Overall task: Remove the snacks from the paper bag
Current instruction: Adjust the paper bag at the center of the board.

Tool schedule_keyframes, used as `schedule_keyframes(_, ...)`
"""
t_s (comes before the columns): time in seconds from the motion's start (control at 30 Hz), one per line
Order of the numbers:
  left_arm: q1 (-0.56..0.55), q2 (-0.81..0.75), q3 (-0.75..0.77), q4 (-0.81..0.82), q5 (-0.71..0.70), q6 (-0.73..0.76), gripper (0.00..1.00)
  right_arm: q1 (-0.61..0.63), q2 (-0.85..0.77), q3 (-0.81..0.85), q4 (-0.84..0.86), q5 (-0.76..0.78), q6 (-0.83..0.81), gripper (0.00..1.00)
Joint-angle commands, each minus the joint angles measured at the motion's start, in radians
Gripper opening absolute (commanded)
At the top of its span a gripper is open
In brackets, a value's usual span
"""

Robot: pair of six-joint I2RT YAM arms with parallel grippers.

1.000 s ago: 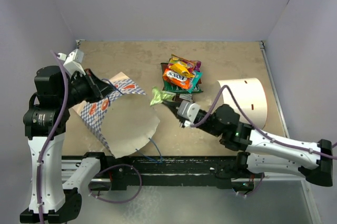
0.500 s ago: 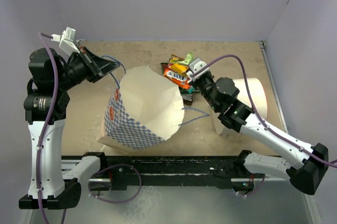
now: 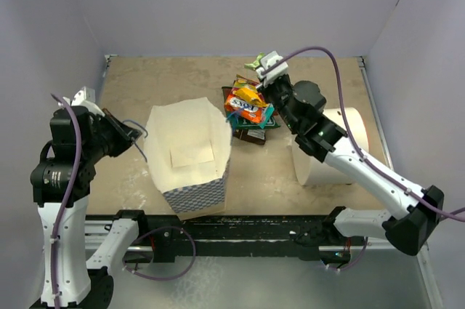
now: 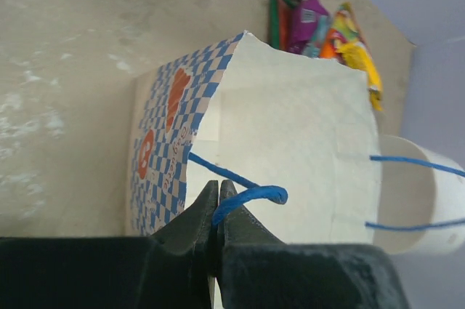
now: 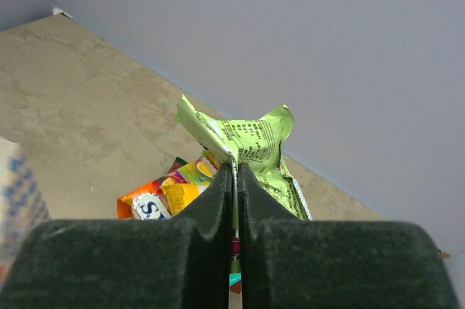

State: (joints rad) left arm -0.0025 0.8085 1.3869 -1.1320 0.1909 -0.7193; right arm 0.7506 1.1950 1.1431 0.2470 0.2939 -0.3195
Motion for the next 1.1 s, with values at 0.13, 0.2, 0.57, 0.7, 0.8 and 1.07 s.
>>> schedule_keyframes(0.13,-0.002,0.024,-0.032,-0.092,-0.265,0.093,0.00,-0.096,0.148,0.194,-0.172,-0.068,0.088,0.00)
schedule_keyframes(0.2,-0.002,0.047,-0.021,-0.081,-0.286,0.100,0.00,-0.123,0.187,0.228,-0.214,-0.114,0.083,0.00)
schedule_keyframes(0.57,0.002,0.258,0.183,0.007,-0.356,0.199,0.00,-0.232,0.326,0.284,-0.259,-0.247,0.075,0.00)
schedule_keyframes(0.7,0.020,0.309,0.248,0.030,-0.355,0.250,0.00,-0.236,0.349,0.289,-0.264,-0.293,0.078,0.00)
schedule_keyframes(0.8,0.028,0.319,0.248,0.029,-0.357,0.255,0.00,-0.236,0.372,0.299,-0.282,-0.333,0.069,0.00)
schedule_keyframes(1.07,0.032,0.277,0.158,-0.005,-0.313,0.214,0.09,-0.235,0.406,0.313,-0.310,-0.345,0.079,0.00)
